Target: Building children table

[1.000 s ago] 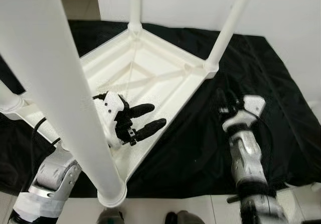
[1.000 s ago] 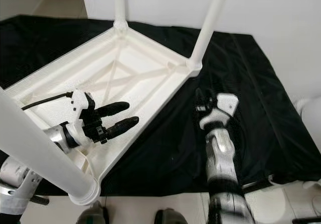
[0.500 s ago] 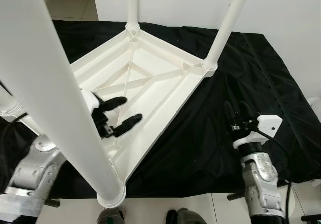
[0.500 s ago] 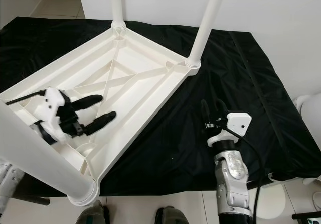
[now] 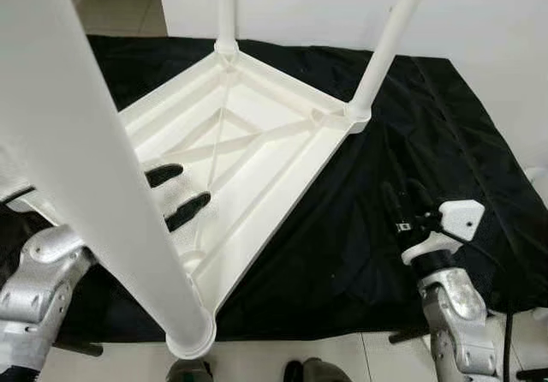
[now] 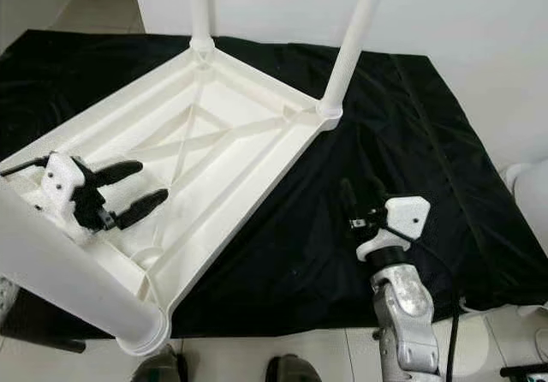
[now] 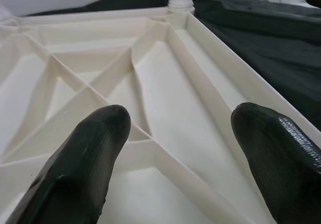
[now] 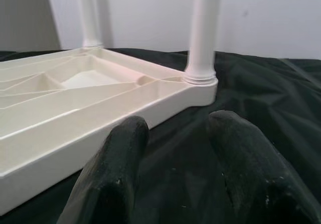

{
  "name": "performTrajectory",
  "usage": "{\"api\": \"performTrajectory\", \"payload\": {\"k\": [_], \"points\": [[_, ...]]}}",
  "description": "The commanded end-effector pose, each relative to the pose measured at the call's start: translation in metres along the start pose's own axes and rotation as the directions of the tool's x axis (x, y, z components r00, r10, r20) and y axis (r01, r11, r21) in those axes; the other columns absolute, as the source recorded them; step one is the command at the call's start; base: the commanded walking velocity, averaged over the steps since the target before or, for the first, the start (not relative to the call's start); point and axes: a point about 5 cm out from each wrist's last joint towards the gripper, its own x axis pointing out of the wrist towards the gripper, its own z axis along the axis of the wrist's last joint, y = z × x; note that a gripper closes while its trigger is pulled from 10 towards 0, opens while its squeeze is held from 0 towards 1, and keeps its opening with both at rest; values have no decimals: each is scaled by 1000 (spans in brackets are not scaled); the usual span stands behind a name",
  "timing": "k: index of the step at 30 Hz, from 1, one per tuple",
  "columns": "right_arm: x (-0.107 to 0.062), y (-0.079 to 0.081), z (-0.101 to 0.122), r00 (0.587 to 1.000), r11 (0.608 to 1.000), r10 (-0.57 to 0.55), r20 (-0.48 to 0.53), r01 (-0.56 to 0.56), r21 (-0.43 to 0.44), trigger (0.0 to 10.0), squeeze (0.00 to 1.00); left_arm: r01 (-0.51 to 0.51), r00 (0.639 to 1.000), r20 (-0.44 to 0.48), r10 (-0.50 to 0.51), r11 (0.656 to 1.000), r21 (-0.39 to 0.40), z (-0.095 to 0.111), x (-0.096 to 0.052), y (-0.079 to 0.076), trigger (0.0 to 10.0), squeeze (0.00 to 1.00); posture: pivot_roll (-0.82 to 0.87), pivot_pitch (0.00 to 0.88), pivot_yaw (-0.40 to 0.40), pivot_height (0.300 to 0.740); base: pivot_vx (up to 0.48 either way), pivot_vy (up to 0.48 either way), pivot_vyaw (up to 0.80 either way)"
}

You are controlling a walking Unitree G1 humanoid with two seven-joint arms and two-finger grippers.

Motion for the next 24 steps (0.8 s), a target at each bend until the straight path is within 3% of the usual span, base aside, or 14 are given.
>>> {"api": "performTrajectory", "payload": {"k": [1,5,17,23,24], "points": [[1,-2,-3,1000,1000,-2,-14,2,-9,10000,0,295,955,-24,-295,956,-1,-5,1,-16,10000,0,68,0,-23,740,0,0,0],[2,-4,-5,999,1000,9,-33,-10,-29,10000,0,277,961,-10,-277,961,-22,-10,13,-13,10000,0,55,0,-13,740,0,0,0],[1,-11,-11,997,995,21,-71,-28,-95,10000,0,252,968,-19,-252,968,-13,-19,25,0,10000,0,33,0,41,740,0,0,0],[2,-13,-10,998,994,19,-68,-26,-104,10000,0,251,968,-36,-250,968,10,-19,26,7,10000,0,46,0,20,740,0,0,0],[1,-13,-10,997,994,18,-70,-25,-102,10000,0,254,967,-36,-253,967,19,-19,26,10,10000,0,66,0,-12,740,0,0,0]]}}
